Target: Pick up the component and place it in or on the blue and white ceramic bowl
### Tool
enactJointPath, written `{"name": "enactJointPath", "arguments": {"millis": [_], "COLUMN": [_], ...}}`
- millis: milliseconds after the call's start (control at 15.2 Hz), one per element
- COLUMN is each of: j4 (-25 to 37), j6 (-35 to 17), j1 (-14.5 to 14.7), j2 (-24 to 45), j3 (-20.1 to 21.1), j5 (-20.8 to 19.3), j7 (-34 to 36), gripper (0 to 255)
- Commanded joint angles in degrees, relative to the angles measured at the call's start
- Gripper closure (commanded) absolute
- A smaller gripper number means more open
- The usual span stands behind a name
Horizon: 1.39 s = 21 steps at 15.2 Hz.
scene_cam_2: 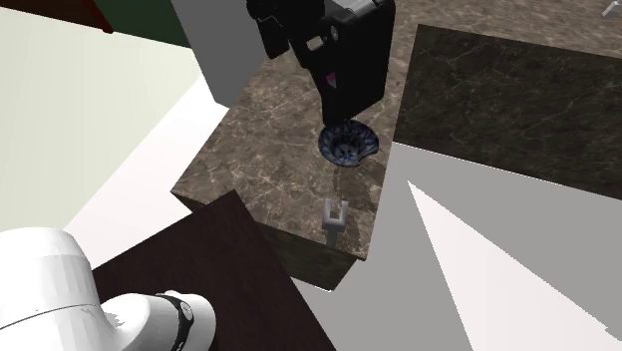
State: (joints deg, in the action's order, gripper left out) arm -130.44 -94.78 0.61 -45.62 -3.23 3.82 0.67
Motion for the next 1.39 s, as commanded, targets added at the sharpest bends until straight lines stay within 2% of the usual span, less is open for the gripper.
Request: {"name": "enactJointPath", "arguments": {"millis": [0, 726, 1320], "j4": [0.0, -18.74, -28.2], "j6": [0.0, -20.36, -40.39], "j1": [0.0, 1.45, 3.06], "j2": [0.0, 3.05, 14.75], "j3": [0.0, -0.99, -2.57], "j5": [0.0, -1.17, -1.6], "j7": [0.0, -6.35, -11.99], "gripper": [0, 0, 0]}}
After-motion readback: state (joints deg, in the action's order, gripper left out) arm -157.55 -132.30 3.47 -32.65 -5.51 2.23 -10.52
